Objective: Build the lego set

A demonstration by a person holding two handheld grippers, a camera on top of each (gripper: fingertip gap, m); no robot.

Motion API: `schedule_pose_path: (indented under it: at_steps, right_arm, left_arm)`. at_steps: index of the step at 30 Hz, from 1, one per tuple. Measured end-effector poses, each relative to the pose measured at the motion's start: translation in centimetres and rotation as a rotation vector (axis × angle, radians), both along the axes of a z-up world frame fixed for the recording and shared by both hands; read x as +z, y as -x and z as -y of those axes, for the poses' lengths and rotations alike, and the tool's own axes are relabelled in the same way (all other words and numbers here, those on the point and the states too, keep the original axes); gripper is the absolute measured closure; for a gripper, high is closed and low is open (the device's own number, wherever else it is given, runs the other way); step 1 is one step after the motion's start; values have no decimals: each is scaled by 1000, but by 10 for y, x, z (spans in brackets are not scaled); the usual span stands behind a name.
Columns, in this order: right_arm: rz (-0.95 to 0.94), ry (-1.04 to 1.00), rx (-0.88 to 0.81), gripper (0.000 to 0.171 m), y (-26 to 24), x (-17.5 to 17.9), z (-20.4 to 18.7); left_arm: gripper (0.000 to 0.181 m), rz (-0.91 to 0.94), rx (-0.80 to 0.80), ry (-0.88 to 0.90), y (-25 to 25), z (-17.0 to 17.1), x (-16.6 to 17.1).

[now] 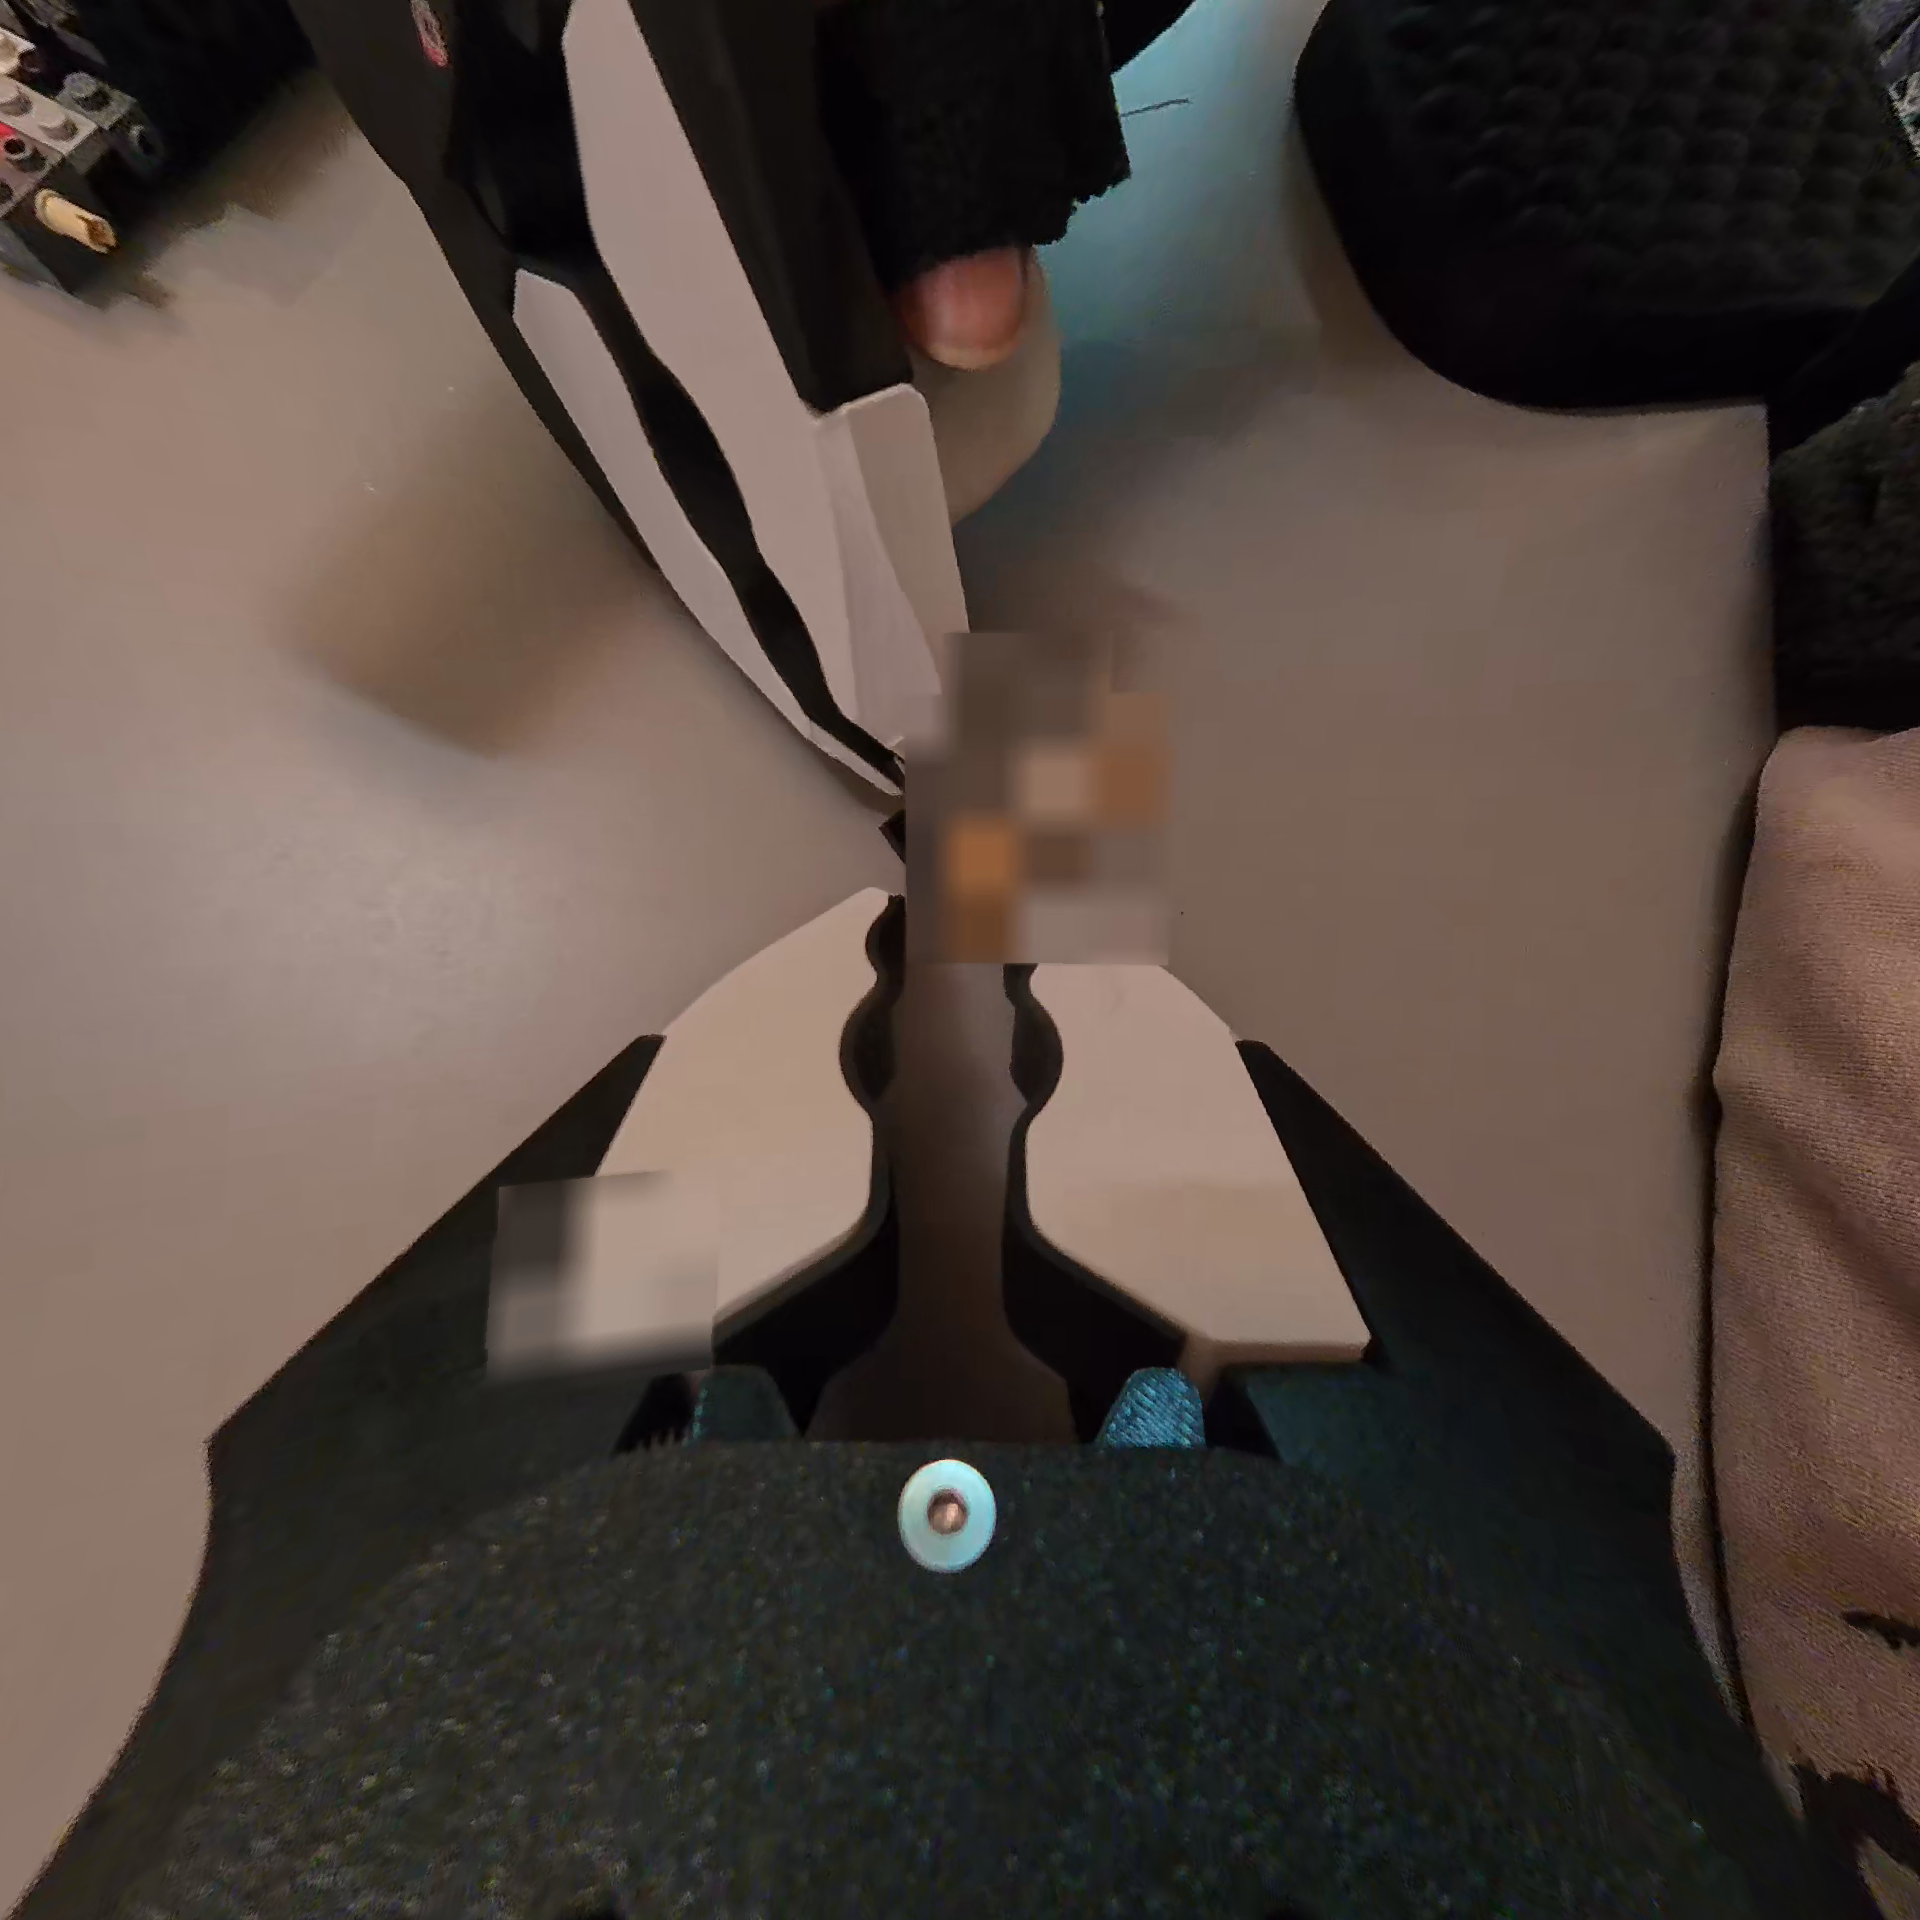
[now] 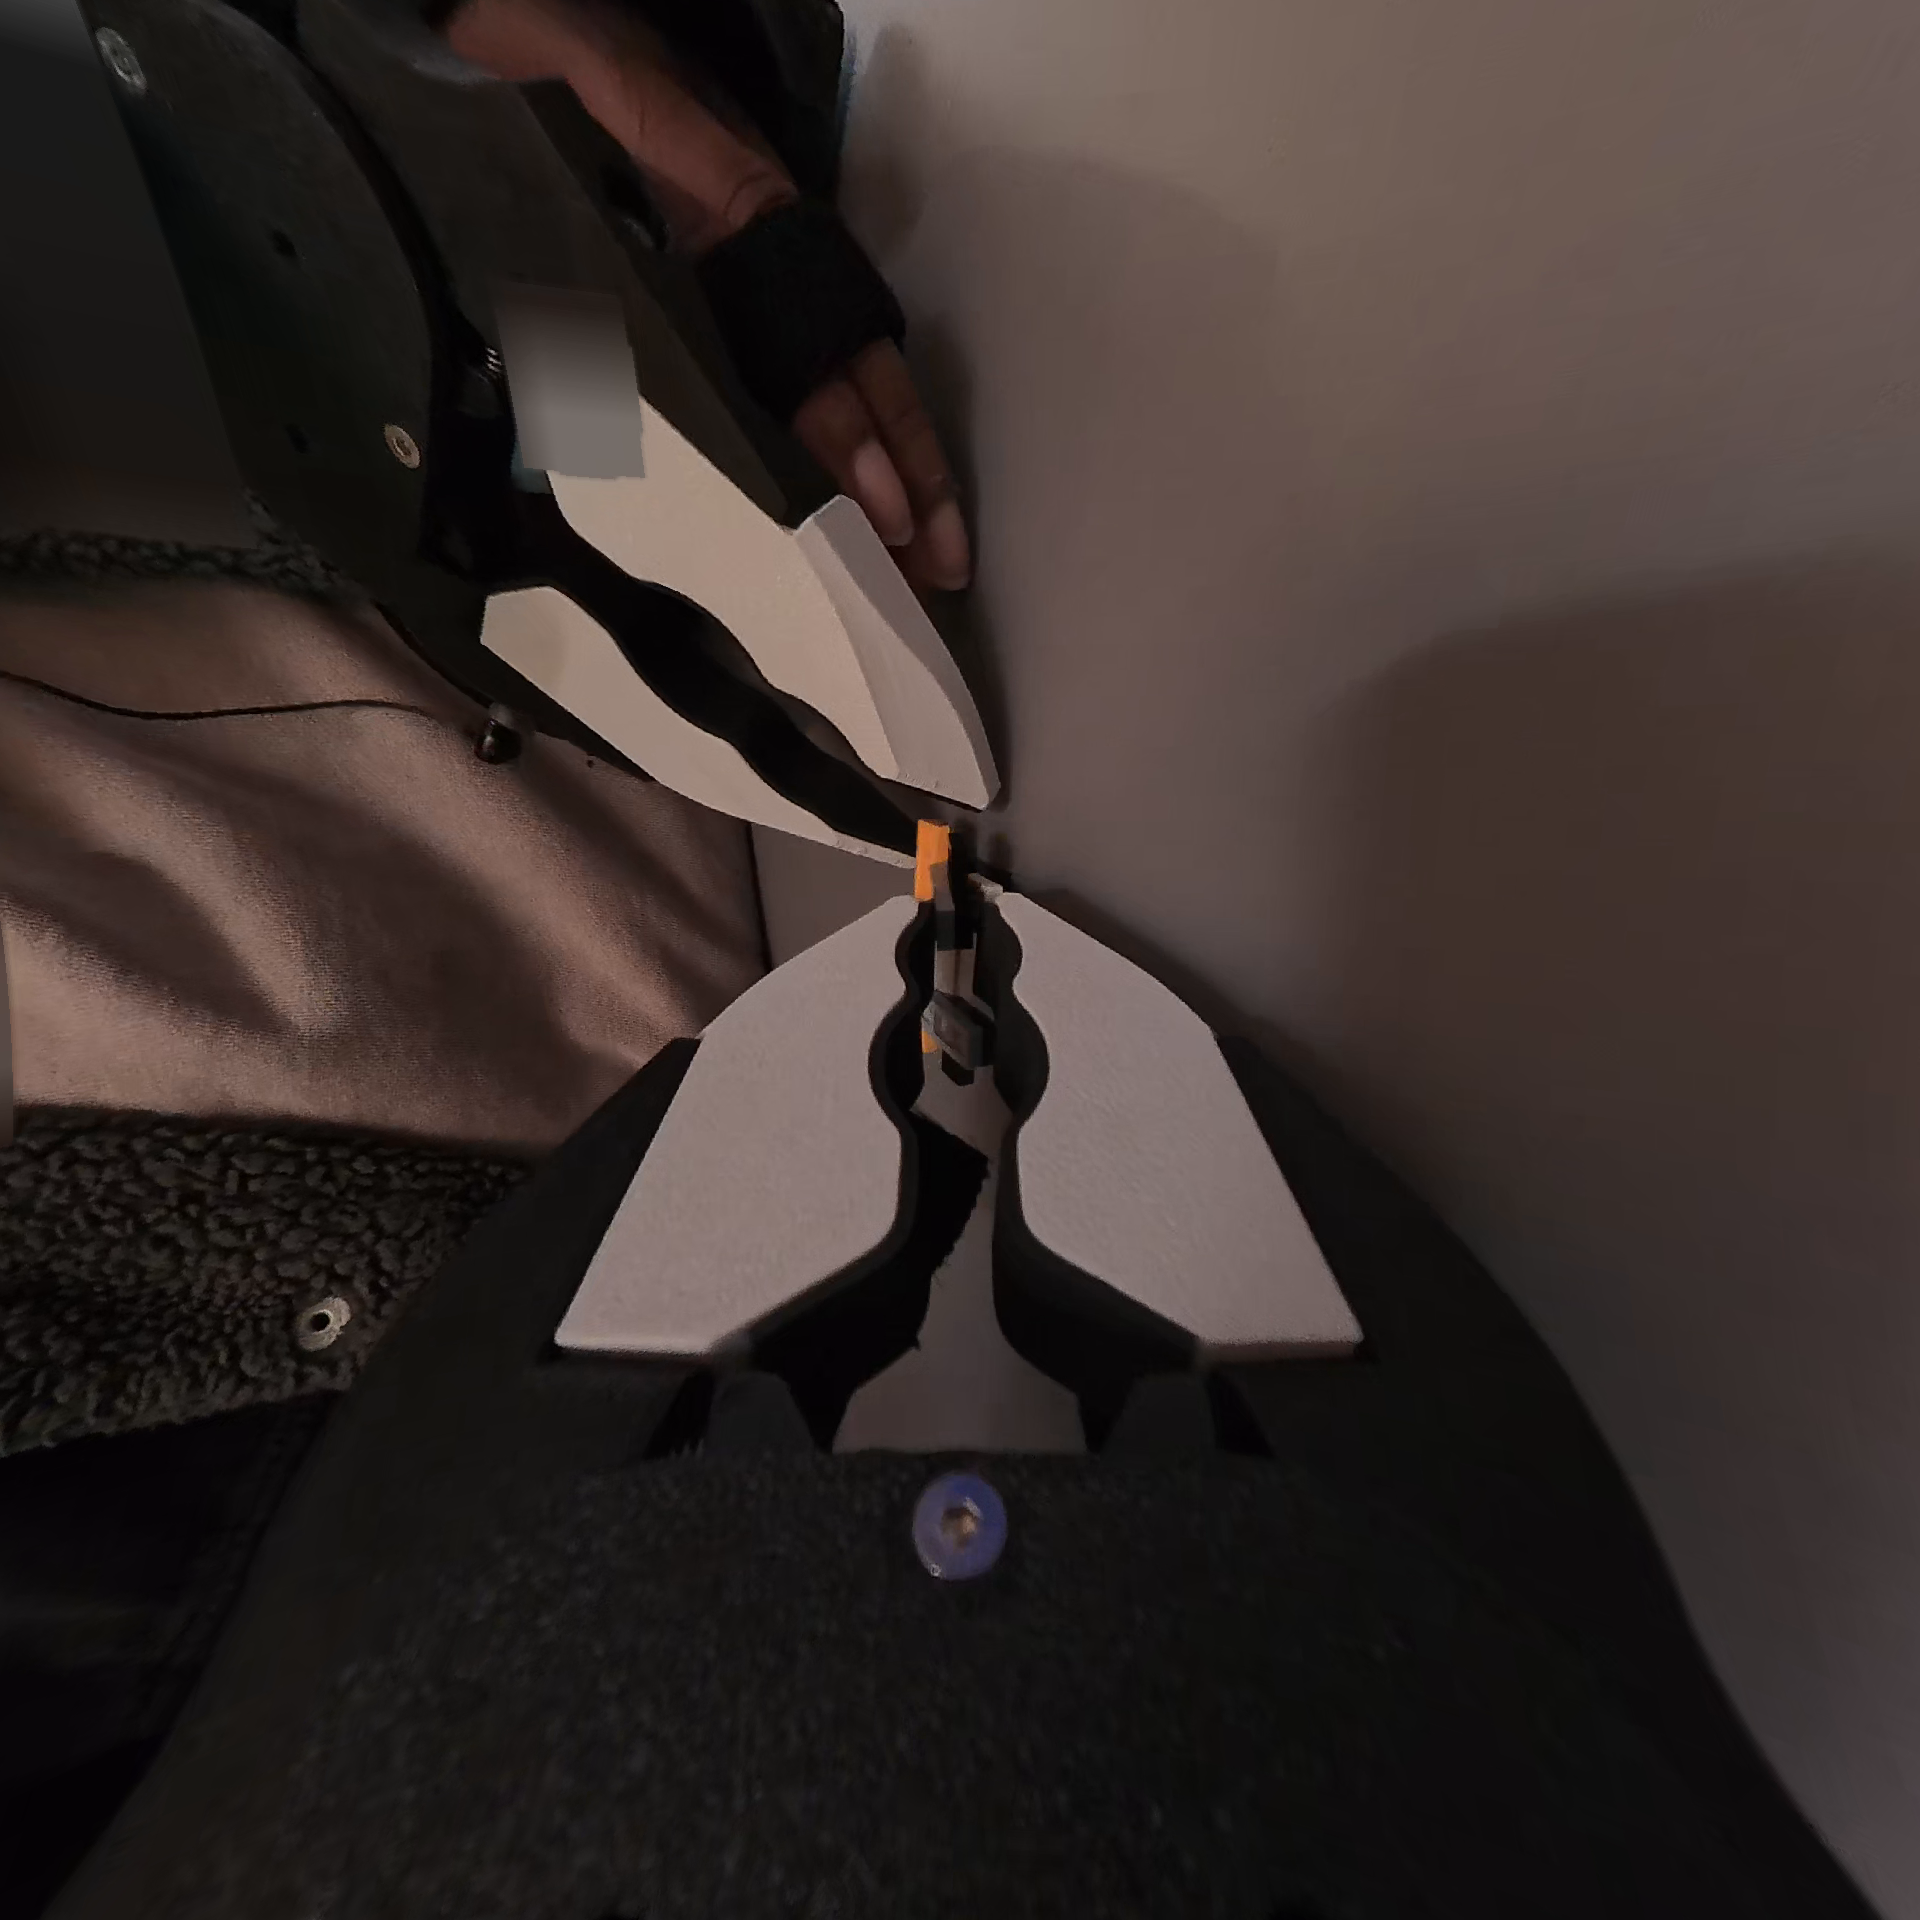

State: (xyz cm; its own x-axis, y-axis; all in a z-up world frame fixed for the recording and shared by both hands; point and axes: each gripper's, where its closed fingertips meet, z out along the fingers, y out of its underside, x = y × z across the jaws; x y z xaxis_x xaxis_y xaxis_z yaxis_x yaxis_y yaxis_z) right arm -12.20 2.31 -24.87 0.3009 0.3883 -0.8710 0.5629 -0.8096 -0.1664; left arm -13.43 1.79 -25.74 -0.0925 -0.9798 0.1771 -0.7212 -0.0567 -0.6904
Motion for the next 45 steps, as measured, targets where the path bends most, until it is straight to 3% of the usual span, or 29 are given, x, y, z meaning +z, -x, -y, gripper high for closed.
schedule_pose_path:
  at_steps: [18, 22, 31, 45]
  right_arm:
    - [52, -83, 77, 155, -4, -2, -4]
    - [70, -189, 70, 154, -3, -1, -7]
    - [185, -663, 182, 163, -4, 11, -3]
    - [263, -786, 261, 171, -3, 0, -1]
  left_arm:
    - [166, 41, -9, -6, -3, 0, 2]
    - [166, 42, -10, -2, -3, 0, 2]
    - [167, 51, -10, 6, -4, 0, 2]
    - [168, 72, -6, -3, -6, -1, 3]
